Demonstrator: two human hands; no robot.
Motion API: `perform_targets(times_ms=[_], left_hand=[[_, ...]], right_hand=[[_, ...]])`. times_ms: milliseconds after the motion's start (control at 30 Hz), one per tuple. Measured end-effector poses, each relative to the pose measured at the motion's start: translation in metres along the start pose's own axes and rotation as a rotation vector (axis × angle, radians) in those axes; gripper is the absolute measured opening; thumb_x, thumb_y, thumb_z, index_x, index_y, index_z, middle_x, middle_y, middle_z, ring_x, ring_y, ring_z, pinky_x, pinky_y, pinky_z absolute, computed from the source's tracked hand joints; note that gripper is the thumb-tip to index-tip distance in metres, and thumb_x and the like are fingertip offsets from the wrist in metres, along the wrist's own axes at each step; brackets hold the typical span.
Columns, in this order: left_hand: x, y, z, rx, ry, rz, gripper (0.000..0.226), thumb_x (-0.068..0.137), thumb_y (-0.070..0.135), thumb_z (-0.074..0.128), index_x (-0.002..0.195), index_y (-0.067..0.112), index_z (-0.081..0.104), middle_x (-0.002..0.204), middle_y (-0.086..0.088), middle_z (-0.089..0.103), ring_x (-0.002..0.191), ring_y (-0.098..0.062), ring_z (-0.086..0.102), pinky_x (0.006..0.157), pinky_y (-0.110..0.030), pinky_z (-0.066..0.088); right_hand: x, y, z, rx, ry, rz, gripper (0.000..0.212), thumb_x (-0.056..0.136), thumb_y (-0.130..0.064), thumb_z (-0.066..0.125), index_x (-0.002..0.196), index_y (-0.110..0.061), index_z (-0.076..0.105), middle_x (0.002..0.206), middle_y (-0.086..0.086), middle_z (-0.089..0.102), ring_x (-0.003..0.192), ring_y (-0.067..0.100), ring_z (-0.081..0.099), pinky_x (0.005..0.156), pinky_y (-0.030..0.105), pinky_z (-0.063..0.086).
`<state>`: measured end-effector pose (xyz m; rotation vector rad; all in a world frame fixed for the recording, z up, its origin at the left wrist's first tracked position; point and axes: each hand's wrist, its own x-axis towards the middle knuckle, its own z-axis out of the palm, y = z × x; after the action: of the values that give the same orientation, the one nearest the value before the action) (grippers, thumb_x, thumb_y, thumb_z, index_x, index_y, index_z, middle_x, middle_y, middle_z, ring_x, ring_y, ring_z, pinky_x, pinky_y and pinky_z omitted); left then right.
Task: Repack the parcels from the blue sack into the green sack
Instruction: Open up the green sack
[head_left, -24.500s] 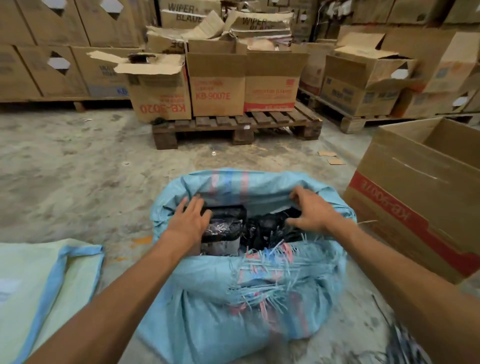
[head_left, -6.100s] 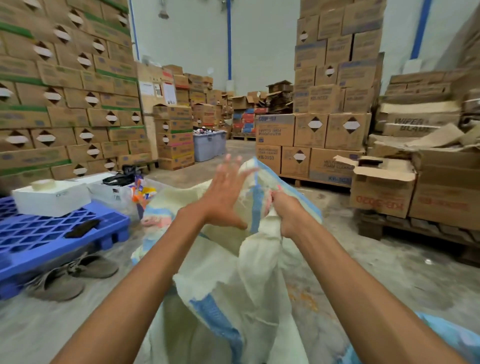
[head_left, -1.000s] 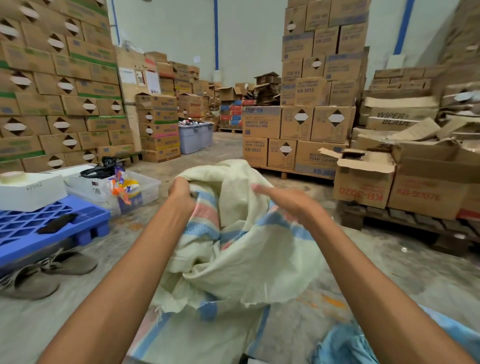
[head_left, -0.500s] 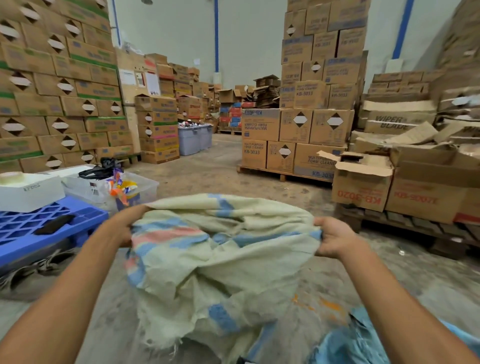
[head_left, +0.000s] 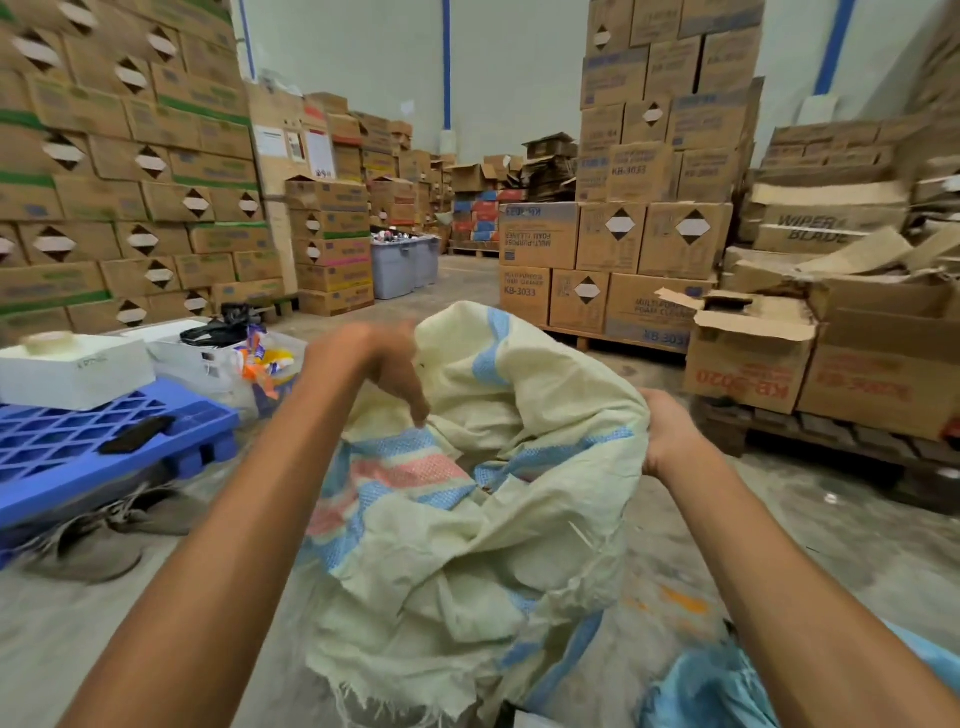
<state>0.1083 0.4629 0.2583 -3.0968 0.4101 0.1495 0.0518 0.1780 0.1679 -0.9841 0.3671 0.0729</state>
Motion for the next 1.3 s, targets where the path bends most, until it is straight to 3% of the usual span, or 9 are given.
perform_targets(times_ms=[133, 233, 333, 567, 700, 767, 900, 1200, 1300], left_hand=[[0.003, 0.041, 0.015, -0.012, 0.276, 0.342, 0.151, 0.041, 0.072, 0.081, 0.155, 0.032, -0.010, 0.165, -0.006, -0.007, 0.152, -0.029, -0.006, 0.123, -0.052, 0.005], [0.021, 0.064, 0.068, -0.189, 0.371, 0.452, 0.068, 0.060, 0.056, 0.073, 0.118, 0.030, 0.050, 0.130, -0.005, 0.055, 0.129, -0.031, 0.048, 0.095, -0.039, 0.043], [0.028, 0.061, 0.093, -0.306, 0.542, 0.265, 0.012, 0.077, 0.035, 0.059, 0.086, 0.027, 0.060, 0.092, 0.000, 0.067, 0.089, -0.029, 0.064, 0.065, -0.031, 0.041], [0.013, 0.048, 0.046, -0.600, 0.746, -0.297, 0.050, 0.087, 0.052, 0.052, 0.104, 0.009, 0.069, 0.110, -0.018, 0.067, 0.103, -0.040, 0.062, 0.077, -0.037, 0.043], [0.003, 0.035, 0.014, -0.820, 0.650, -0.265, 0.036, 0.083, 0.047, 0.053, 0.093, 0.013, 0.061, 0.096, -0.010, 0.063, 0.088, -0.032, 0.060, 0.073, -0.037, 0.043], [0.001, 0.036, 0.002, -1.042, 0.474, -0.112, 0.040, 0.076, 0.044, 0.055, 0.100, 0.013, 0.063, 0.103, -0.008, 0.068, 0.091, -0.027, 0.065, 0.077, -0.038, 0.050], [0.000, 0.027, -0.002, -0.820, 0.421, 0.035, 0.042, 0.076, 0.046, 0.066, 0.101, 0.013, 0.068, 0.098, -0.005, 0.069, 0.077, -0.015, 0.063, 0.065, -0.031, 0.050], [-0.010, -0.047, 0.090, -0.143, 0.604, 0.014, 0.066, 0.067, 0.071, 0.071, 0.112, 0.026, 0.053, 0.106, -0.003, 0.069, 0.100, -0.029, 0.065, 0.067, -0.033, 0.041], [-0.007, -0.040, 0.078, -0.296, 0.328, 0.196, 0.114, 0.055, 0.061, 0.084, 0.145, 0.031, 0.022, 0.142, -0.001, 0.044, 0.131, -0.025, 0.046, 0.103, -0.042, 0.041]], right_hand=[[-0.014, -0.004, 0.004, -0.107, -0.074, 0.000, 0.032, 0.099, -0.021, 0.044, 0.118, -0.006, 0.064, 0.095, 0.017, 0.072, 0.090, 0.034, 0.065, 0.081, 0.042, 0.053], [-0.027, -0.008, 0.010, -0.252, -0.123, 0.016, 0.027, 0.096, -0.023, 0.049, 0.110, -0.007, 0.065, 0.095, 0.016, 0.070, 0.092, 0.032, 0.065, 0.095, 0.045, 0.050], [-0.033, -0.016, 0.021, -0.375, -0.087, 0.030, 0.048, 0.091, -0.040, 0.057, 0.125, -0.007, 0.056, 0.120, 0.015, 0.068, 0.111, 0.034, 0.064, 0.103, 0.053, 0.046], [-0.050, 0.014, 0.066, -0.937, 0.439, -0.735, 0.091, 0.064, -0.072, 0.066, 0.139, -0.031, 0.034, 0.141, 0.005, 0.043, 0.125, 0.026, 0.045, 0.103, 0.051, 0.041], [-0.058, 0.043, 0.080, -1.220, 0.406, -0.546, 0.132, 0.057, -0.067, 0.078, 0.150, -0.036, -0.011, 0.161, 0.014, 0.007, 0.147, 0.043, 0.011, 0.113, 0.069, 0.017], [-0.049, 0.054, 0.078, -1.106, 0.342, -0.474, 0.118, 0.072, -0.050, 0.075, 0.147, -0.040, -0.015, 0.158, 0.017, 0.016, 0.140, 0.046, 0.028, 0.110, 0.064, 0.029], [-0.039, 0.039, 0.038, -0.690, 0.138, -0.343, 0.032, 0.098, -0.019, 0.052, 0.126, -0.005, 0.058, 0.111, 0.017, 0.068, 0.096, 0.030, 0.067, 0.088, 0.046, 0.057], [-0.080, -0.022, 0.006, -0.358, -0.064, -0.034, 0.026, 0.099, -0.019, 0.048, 0.077, -0.007, 0.054, 0.054, 0.007, 0.059, 0.044, 0.020, 0.060, 0.041, 0.027, 0.052], [-0.074, -0.017, 0.027, -0.369, -0.131, -0.049, 0.025, 0.096, -0.024, 0.052, 0.077, -0.010, 0.059, 0.061, 0.006, 0.064, 0.051, 0.020, 0.063, 0.051, 0.028, 0.054]])
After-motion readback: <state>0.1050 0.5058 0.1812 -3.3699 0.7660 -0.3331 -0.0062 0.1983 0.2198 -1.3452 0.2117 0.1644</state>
